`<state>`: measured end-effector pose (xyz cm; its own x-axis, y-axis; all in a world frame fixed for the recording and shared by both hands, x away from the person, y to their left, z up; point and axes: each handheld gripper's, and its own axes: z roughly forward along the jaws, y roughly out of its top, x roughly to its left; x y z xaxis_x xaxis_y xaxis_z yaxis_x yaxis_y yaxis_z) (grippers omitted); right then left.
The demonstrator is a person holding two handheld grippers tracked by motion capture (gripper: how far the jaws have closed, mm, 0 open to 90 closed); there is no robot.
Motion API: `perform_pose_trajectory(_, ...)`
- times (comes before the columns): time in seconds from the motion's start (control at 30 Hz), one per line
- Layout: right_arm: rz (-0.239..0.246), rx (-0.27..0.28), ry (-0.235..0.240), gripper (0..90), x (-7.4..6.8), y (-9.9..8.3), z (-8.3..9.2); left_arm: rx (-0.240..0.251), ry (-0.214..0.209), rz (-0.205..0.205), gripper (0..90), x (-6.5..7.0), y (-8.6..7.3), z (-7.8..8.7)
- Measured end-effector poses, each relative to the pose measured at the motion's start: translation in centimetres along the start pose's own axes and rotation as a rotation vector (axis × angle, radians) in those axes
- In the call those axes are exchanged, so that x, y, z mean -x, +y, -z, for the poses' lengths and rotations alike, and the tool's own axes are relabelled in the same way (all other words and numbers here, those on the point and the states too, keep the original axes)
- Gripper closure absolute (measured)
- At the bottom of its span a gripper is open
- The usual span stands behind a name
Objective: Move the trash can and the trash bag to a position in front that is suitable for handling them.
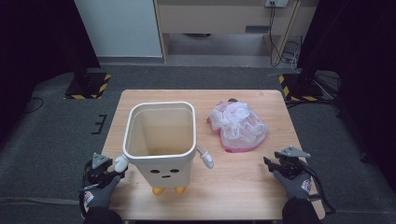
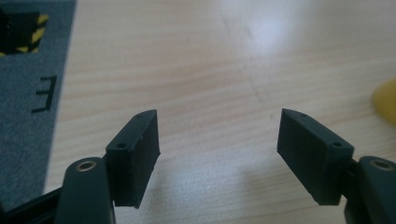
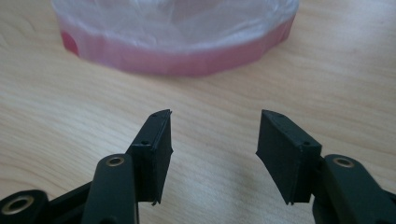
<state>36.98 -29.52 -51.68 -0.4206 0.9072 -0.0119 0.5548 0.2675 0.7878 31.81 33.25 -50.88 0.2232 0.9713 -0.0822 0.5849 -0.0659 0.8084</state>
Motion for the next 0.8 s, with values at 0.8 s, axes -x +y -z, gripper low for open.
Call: perform_pose_trajectory(0.8, 0.037, 0.405, 0.284, 49.5, -7.6, 11.4, 7.7, 0.430, -0.157, 0.002, 35.9, 3.2, 7.4, 15.0)
